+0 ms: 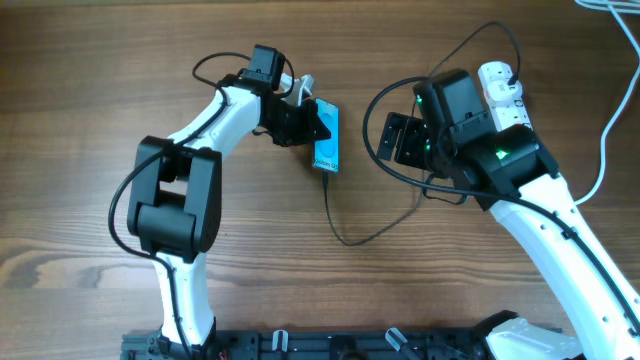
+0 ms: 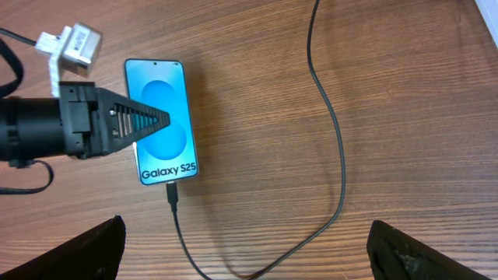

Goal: Plug charger to phone and switch on socket
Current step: 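Open the right gripper and lower the phone onto the table with the left, then release the phone with the left gripper and move the right gripper toward the power strip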

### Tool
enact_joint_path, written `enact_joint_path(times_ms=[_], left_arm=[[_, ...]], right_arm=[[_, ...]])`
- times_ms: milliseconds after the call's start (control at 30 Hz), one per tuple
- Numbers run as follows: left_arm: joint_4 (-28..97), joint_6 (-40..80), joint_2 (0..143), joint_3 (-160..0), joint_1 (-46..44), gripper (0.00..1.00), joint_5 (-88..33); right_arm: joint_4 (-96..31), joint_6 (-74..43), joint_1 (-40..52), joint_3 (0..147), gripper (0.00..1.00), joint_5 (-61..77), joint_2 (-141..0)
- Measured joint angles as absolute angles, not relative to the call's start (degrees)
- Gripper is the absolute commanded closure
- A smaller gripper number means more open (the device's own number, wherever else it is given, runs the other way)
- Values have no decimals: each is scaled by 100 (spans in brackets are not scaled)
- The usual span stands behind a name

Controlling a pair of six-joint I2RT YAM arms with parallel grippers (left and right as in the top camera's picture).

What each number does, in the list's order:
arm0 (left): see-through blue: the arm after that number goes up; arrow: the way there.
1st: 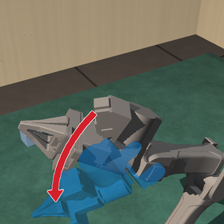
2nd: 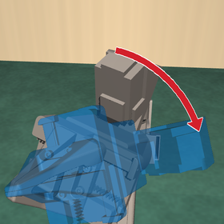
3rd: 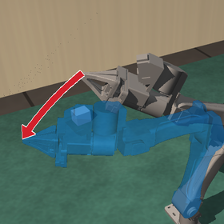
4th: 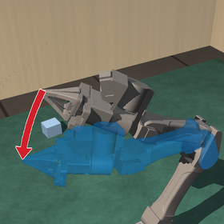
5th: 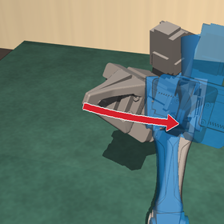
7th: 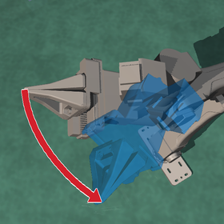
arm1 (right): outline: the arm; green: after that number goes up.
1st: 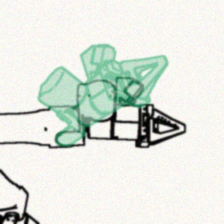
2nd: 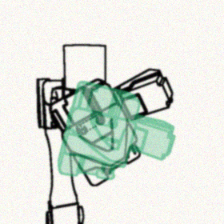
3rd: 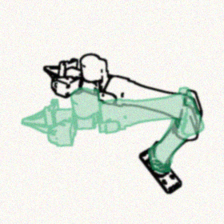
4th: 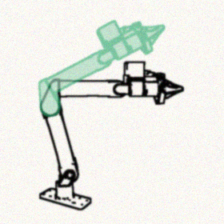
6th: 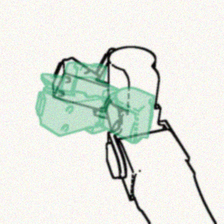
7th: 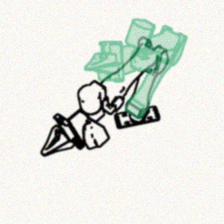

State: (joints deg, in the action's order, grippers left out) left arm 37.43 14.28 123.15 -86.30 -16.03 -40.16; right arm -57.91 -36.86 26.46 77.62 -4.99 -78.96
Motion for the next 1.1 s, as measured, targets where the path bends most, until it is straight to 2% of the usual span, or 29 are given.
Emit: enact_joint_path(times_ms=[233,600,967,1100], left_arm=[[3634,1448,12580,-8630,-1603,94,-4025],[3616,1472,12580,-8630,-1603,82,-3811],[3747,1470,12580,-8630,-1603,80,-3594],[3870,1472,12580,-8637,-1608,77,-3472]], right_arm=[[-5789,-3686,2646,7762,0,-451,-7896],[-5787,-3686,2646,7762,0,-451,-7896],[-5804,-3686,2646,7762,0,-451,-7896],[-5955,-3688,2646,7762,0,-451,-7918]])
